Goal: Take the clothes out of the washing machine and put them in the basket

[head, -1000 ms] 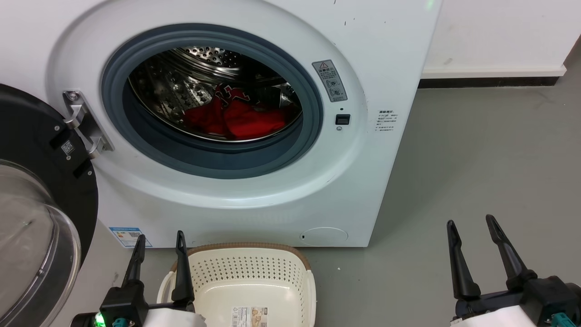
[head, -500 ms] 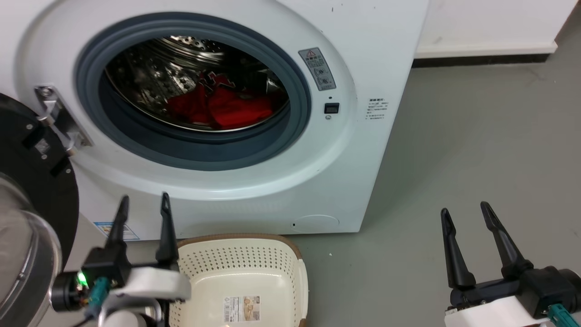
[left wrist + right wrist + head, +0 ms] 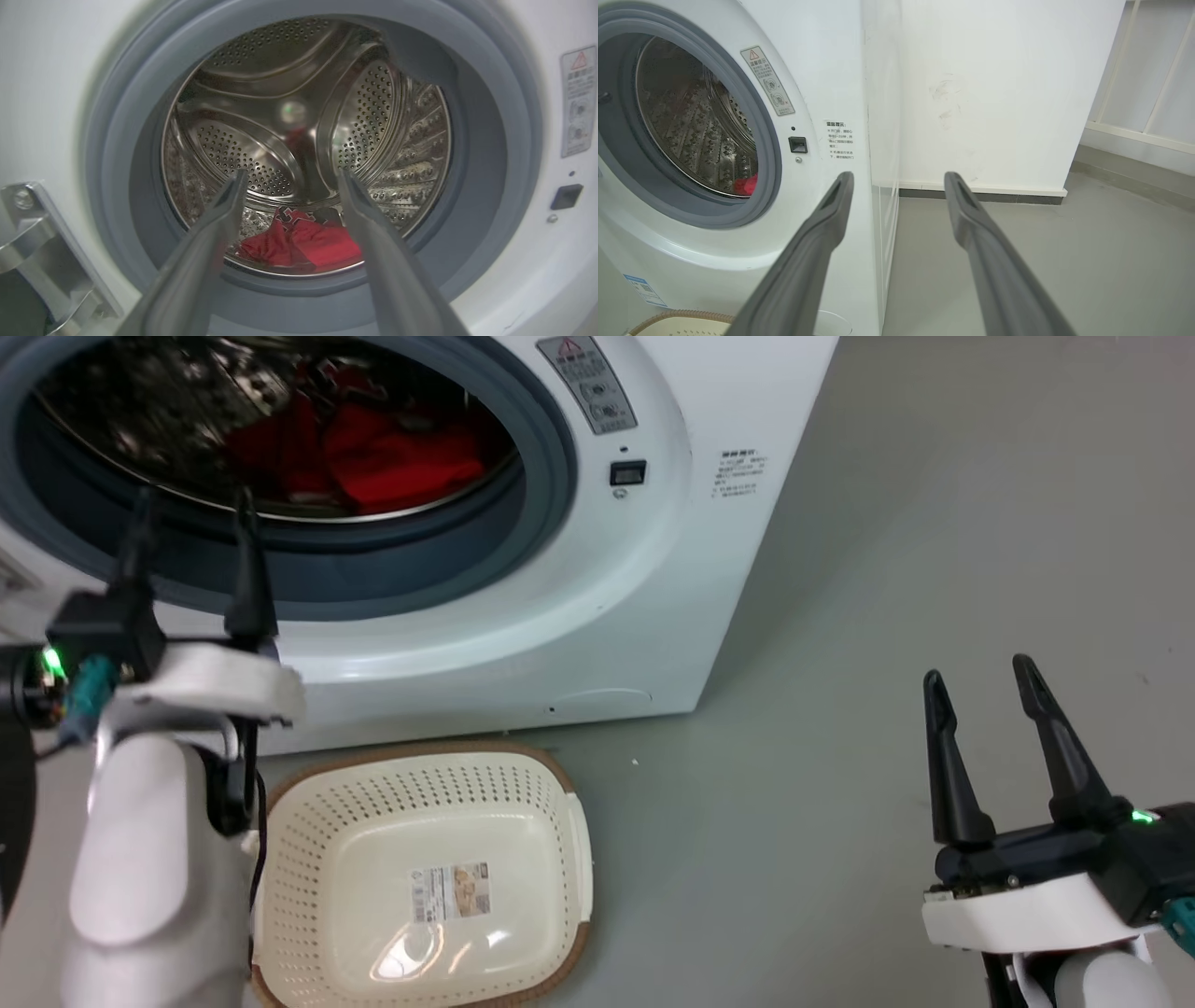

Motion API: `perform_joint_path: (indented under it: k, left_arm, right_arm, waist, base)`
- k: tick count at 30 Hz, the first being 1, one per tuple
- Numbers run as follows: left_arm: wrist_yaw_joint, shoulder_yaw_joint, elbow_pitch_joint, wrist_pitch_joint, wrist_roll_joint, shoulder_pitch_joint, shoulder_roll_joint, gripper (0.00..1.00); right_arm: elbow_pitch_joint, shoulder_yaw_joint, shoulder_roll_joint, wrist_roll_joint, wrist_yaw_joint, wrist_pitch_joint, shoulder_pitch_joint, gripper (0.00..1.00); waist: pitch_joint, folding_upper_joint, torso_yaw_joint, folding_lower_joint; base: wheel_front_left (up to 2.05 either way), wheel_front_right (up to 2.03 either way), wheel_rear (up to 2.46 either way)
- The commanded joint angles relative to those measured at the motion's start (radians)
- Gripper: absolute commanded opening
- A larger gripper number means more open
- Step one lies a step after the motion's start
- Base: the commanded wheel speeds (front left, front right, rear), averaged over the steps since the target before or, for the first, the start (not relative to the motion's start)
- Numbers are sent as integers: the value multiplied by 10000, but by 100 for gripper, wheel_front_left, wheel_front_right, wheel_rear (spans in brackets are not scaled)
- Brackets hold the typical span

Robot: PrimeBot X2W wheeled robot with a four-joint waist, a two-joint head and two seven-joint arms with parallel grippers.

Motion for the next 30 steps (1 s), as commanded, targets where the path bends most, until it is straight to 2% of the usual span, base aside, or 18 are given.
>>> perform_joint_path:
  k: [1,6,11,16,20,30]
  left_arm:
    - [-75,-77,421,-27,-17,-514,157,100]
    - [-231,-437,1861,108,-57,-2184,623,100]
    - [-320,-852,2753,810,-21,-3580,1121,100]
    - [-371,-1423,3703,2333,-229,-5299,1668,100]
    - [-374,-2281,4172,3742,-741,-6371,2092,100]
    - [-381,-4381,4621,6554,-2141,-8304,3314,100]
  right_arm:
    - [-59,0,-8,78,-7,-21,-239,100]
    - [-174,91,-8,258,-7,-21,-593,100]
    - [-291,63,-6,407,-7,-21,-880,100]
    - [-447,56,-6,604,-7,-21,-1246,100]
    - [-574,77,-6,752,-7,-21,-1520,100]
    - [-812,239,-6,1210,-7,-21,-2123,100]
  waist:
    - [568,0,-353,-1]
    - [1204,0,-672,-1]
    - [1743,0,-889,-1]
    - [2507,0,-1133,-1]
    - [3126,0,-1322,-1]
    - [4394,0,-1734,-1]
  base:
    - [0,0,0]
    - [0,0,0]
    - [0,0,0]
    - [0,0,0]
    - [0,0,0]
    - [0,0,0]
